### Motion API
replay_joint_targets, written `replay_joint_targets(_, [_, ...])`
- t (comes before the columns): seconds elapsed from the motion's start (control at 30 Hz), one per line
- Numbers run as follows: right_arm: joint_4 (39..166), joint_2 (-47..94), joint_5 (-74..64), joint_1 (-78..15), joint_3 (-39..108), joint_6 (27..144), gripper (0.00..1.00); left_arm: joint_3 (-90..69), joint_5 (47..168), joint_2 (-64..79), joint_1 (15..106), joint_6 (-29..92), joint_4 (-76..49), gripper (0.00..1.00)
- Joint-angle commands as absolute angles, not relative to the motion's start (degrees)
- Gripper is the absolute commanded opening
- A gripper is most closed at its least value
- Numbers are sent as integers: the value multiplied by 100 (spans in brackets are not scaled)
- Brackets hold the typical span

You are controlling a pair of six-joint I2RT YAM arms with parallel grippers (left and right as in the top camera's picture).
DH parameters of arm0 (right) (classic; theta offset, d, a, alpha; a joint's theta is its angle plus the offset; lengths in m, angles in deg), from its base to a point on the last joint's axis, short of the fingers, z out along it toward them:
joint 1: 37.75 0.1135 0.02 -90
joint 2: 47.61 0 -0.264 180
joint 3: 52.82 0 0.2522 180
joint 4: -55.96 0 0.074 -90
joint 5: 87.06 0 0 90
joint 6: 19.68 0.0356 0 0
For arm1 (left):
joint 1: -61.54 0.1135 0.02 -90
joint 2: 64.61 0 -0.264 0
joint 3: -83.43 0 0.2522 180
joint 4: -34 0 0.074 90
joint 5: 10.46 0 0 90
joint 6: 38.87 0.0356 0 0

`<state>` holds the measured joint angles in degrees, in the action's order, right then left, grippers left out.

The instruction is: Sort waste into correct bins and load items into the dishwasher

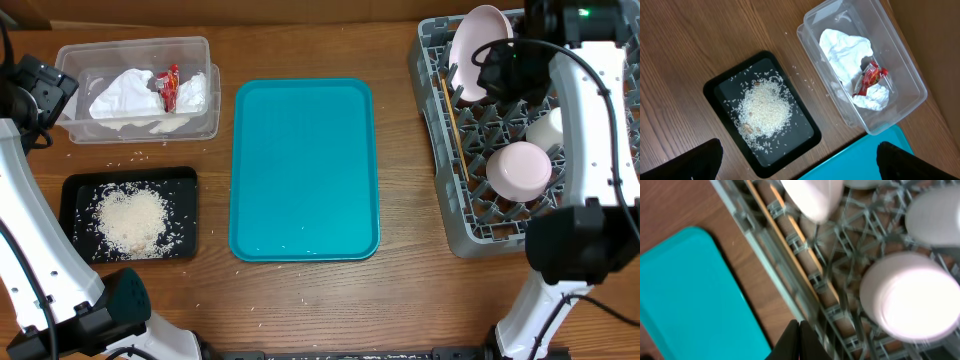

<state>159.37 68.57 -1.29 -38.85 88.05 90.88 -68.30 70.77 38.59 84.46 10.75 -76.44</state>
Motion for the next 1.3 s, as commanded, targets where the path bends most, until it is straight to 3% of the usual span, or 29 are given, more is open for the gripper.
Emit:
replay_joint_targets(0.0, [16232,6247,-92,-3756,8866,9158,4,-6804,7059,3916,8440,999,-7655,100])
replay_joint_targets(0.33, [16678,4731,-138,-3466,8064,8983,4,-6804,7059,3916,8440,999,-7655,100])
replay_joint_targets(0.43, [16678,4162,-140,-3389,7323,8985,13,-6804,7059,3916,8435,997,-7655,100])
replay_joint_targets(0.53, [16678,3629,-144,-3293,6442,8989,37,-6804,7059,3916,8442,997,-7655,100])
replay_joint_targets(0.57, [16678,3483,-168,-3267,6141,8992,56,-6804,7059,3916,8440,997,-7655,100])
replay_joint_targets(0.6, [16678,3380,-186,-3249,5894,9016,100,-6804,7059,3916,8440,999,-7655,100])
replay_joint_targets(0.9, [16654,3233,-1425,-3245,4276,9031,100,-6804,7059,3916,8440,999,-7655,100])
replay_joint_targets(1.27, [16656,3406,-1707,-3245,4125,8924,100,-6806,7059,3916,8440,997,-7655,100])
